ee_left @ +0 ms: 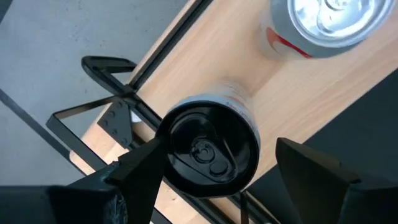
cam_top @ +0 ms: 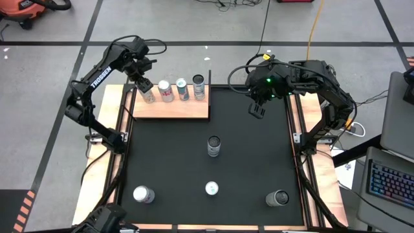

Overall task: Place canned beverage on shelf
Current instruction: Put the top white-yellow soda can on the shelf

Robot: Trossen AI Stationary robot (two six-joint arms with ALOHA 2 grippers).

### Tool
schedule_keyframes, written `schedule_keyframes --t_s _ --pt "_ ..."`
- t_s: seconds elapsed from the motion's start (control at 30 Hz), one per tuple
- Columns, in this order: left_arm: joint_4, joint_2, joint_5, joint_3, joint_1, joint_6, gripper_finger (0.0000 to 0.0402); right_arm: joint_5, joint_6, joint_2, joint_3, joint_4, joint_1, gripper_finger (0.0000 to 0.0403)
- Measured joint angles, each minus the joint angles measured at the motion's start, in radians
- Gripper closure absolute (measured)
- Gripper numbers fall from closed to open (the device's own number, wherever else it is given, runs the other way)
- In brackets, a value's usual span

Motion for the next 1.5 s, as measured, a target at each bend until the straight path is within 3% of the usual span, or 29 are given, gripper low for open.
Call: schedule_keyframes --t_s 0.57,0.93,1.1,1.5 --pt "-0.006 -0.001 0.063 0.0 -0.001 0.024 0.0108 0.0 0.0 0.0 0.0 0.0 0.0 0.0403" --pt "-0.018 0.0 0.059 -0.001 -0.001 0.184 0.0116 0.001 0.0 0.0 0.0 0.0 0.0 0.0403" --pt "-0.017 0.0 0.055 -0.001 -0.001 0.212 0.014 0.001 0.0 0.0 0.0 0.0 0.0 0.0403" --pt "-0.018 0.0 0.066 -0.001 -0.023 0.267 0.0245 0.002 -0.001 0.0 0.0 0.0 0.0 0.0403"
